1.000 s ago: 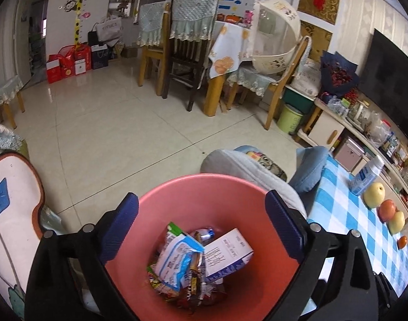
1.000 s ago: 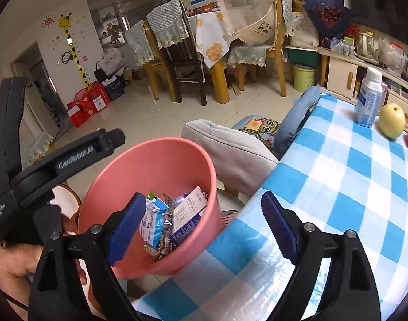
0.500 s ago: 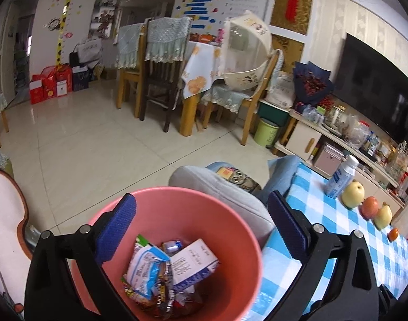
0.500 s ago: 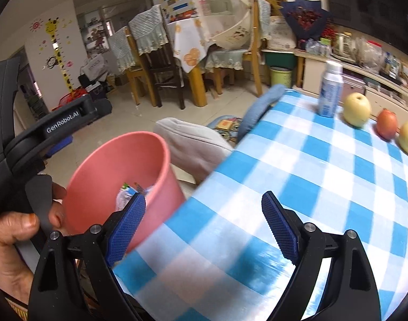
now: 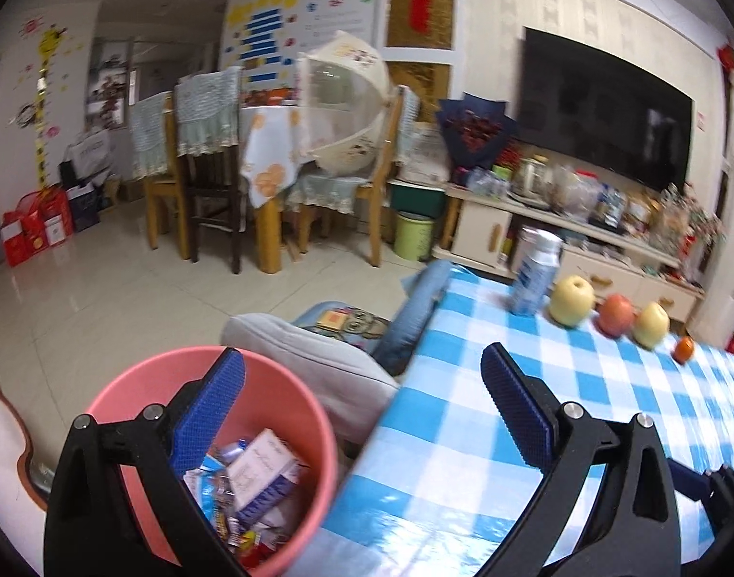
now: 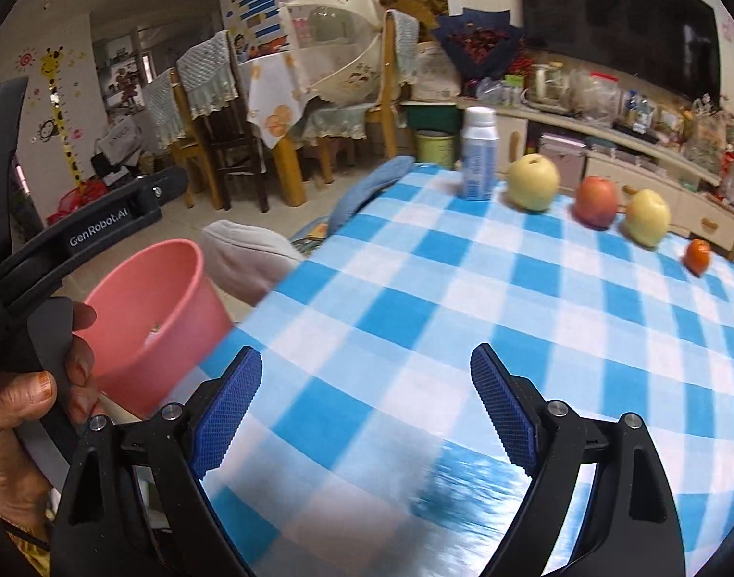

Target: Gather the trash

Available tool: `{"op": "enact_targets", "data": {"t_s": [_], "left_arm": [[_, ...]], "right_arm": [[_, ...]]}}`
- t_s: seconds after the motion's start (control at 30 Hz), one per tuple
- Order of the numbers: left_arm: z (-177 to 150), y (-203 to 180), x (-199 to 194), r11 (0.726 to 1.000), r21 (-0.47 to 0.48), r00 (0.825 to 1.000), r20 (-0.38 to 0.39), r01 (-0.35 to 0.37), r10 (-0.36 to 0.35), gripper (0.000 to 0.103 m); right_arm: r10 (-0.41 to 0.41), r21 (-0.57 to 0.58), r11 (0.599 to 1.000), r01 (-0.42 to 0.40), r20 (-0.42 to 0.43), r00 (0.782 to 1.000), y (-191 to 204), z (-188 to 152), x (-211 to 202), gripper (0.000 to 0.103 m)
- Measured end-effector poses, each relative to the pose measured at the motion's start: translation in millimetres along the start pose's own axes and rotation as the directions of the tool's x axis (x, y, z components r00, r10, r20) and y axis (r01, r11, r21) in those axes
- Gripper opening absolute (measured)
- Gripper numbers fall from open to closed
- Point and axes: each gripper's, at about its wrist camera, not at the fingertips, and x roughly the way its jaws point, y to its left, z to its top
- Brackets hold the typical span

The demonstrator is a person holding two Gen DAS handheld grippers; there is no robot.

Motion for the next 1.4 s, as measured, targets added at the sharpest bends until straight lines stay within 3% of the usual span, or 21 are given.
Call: {"op": "enact_targets", "data": {"t_s": [0.33,0.53,1.03,1.4], "left_arm": [[-22.1,-69.8,-16.0,0.984,0.136,0.993,-0.027,0.118,-0.115,0.099],[-33.7,-95.0,-32.6,0.969,0.107,0.975,-0.036,0.223,-0.221,0.099],[-55.5,-139.6,-94.4,0.953,0.172,0.969,-0.043,0.248,-0.244,0.099],[-50.1,-177.0,-146.0,0.933,0.229,0.957,0.014,0.279,-0.289,0.099]], "right_arm": [[-0.111,-0.005,0.994,0.111,0.054,0.992,-38.7,-24.5,-38.8,0.088],[-0.188,0.013,0.982,0.188,0.103,0.977,-65.7,-41.3,-67.8,0.088],[-0.297,0.087,0.955,0.285,0.205,0.933,-121.6,-62.4,-132.8,0.089],[-0.375,0.139,0.926,0.350,0.264,0.888,-145.4,-79.2,-185.3,0.089]]}}
